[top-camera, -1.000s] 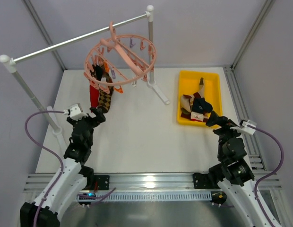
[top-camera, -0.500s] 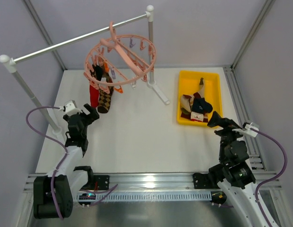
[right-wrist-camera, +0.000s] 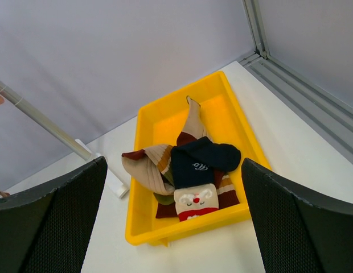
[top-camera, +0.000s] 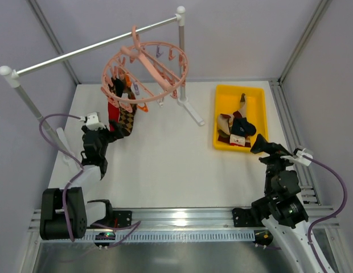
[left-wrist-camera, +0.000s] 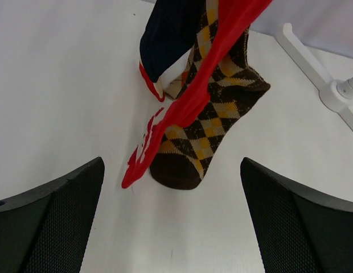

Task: Remove the socks clipped to the hanger

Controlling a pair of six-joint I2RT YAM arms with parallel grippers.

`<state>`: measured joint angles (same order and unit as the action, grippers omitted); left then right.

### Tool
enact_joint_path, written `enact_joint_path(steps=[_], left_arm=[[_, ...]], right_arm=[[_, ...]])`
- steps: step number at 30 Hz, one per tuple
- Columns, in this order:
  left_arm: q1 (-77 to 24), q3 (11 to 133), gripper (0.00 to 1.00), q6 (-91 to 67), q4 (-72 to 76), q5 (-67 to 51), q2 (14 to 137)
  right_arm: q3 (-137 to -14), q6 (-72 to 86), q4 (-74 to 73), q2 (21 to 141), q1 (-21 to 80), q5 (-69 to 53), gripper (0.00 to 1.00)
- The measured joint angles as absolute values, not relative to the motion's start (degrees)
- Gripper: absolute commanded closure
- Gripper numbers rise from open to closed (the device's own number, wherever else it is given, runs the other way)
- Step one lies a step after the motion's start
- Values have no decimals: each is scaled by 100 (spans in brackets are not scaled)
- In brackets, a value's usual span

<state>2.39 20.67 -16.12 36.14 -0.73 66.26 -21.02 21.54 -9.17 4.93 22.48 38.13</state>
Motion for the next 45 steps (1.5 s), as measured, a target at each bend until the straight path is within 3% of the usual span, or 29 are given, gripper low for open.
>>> enact_joint_path(steps=[4, 6, 7, 8, 10, 11, 12, 14, 19, 23, 36, 45], left_arm=[[239, 2543, 0, -1411, 3774, -106, 7264], [239, 2720, 7, -1350, 3879, -123, 7520], [239, 2810, 14, -1337, 3931, -123, 7669], [239, 2902, 33, -1326, 3964, -123, 7804], [239, 3070, 49, -1343, 3962, -134, 8034], [239, 3142, 77, -1365, 3957, -139, 8130], [239, 3188, 91, -1398, 3959, -150, 8184], [239, 3245, 100, -1413, 3962, -211, 8243], [207, 3186, 100, -1505, 3953, -283, 8086], [-51, 2891, 100, -1621, 3778, -235, 7242], [-2451, 2436, 100, -2064, 1863, 596, 4088], [-3470, 2390, 100, -2097, 1033, -246, 3850]], right_arm=[[-2102, 2139, -919, 473, 2248, 3811, 0], [-2102, 2130, -928, 471, 2248, 3813, 0], [-2102, 2130, -932, 469, 2248, 3813, 0], [-2102, 2126, -943, 458, 2248, 3813, 0], [-2102, 2115, -954, 436, 2248, 3815, 0], [-2102, 2115, -956, 434, 2248, 3815, 0], [-2102, 2115, -963, 434, 2248, 3815, 0], [-2102, 2112, -987, 427, 2248, 3815, 0], [-2102, 2110, -998, 425, 2248, 3809, 0], [-2102, 2067, -985, 565, 2248, 3785, 0], [-2106, 2025, -528, 2383, 2248, 3033, 0], [-2112, 1859, -110, 2906, 2248, 2294, 0]])
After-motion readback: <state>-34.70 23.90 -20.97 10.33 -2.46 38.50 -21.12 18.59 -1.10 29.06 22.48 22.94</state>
